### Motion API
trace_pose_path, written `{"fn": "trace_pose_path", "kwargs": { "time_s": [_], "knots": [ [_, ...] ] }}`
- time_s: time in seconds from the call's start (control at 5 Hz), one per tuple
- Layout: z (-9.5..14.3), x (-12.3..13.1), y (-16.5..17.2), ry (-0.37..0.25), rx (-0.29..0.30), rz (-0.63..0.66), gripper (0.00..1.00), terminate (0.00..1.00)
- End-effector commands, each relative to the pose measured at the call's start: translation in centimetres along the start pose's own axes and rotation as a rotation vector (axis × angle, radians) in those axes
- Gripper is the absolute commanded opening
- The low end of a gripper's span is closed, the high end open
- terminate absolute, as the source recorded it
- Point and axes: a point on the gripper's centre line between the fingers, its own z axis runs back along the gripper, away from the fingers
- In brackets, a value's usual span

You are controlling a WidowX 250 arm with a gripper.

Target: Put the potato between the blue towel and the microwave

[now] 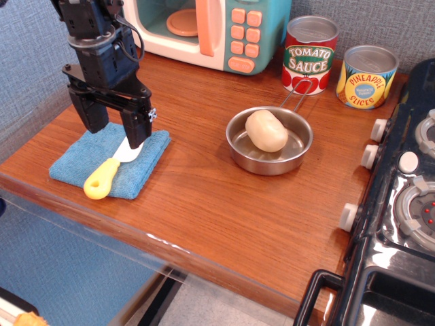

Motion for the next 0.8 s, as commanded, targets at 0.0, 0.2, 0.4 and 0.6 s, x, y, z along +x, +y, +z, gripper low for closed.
{"fn": "trace_pose_path", "kwargs": {
  "time_s": [0.0, 0.2, 0.4, 0.6],
  "knots": [
    [0.0, 0.0, 0.0, 0.0, 0.0, 0.0, 1.0, 0.0],
    [-0.1, 1.2, -1.4, -0.059, -0.028, -0.002, 1.0, 0.0],
    [0.0, 3.9, -4.4, -0.095, -0.091, -0.039, 1.0, 0.0],
    [0.0, 7.0, -6.9, -0.103, -0.107, -0.007, 1.0, 0.0]
  ]
}}
